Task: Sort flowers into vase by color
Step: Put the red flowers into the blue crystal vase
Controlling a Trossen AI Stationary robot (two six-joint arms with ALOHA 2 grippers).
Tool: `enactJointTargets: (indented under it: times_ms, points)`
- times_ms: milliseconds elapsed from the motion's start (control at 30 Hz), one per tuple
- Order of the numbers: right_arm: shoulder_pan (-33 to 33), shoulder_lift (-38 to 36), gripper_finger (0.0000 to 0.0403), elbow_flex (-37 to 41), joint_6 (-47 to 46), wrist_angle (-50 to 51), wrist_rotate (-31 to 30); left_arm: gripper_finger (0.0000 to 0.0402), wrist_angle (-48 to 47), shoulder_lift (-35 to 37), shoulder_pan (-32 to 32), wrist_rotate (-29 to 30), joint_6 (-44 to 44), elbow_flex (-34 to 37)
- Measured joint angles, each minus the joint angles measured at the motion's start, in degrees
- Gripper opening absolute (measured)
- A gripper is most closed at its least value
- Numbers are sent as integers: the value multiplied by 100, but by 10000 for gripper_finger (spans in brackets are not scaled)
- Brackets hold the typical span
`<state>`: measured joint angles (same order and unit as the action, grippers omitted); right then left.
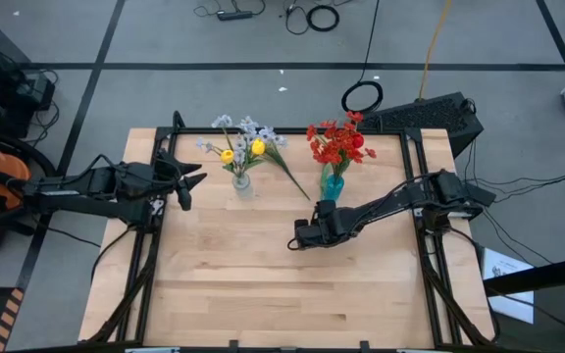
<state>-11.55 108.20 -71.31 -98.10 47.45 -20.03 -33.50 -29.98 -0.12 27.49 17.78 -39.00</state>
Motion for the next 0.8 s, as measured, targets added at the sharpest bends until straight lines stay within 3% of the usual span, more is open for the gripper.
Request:
enactJointTargets:
  times_ms: [300,500,600,800]
  points:
    - [-2,657,90,-24,401,-323,414,151,2,0,0,0,2,-4]
    - [-88,698,19,-26,480,-294,698,151,0,0,0,0,15,-4]
    - [-205,534,8,-11,680,-243,802,151,1,0,0,0,15,-4]
    - [-496,69,2,26,1700,-170,2381,151,2,-2,0,0,131,-4]
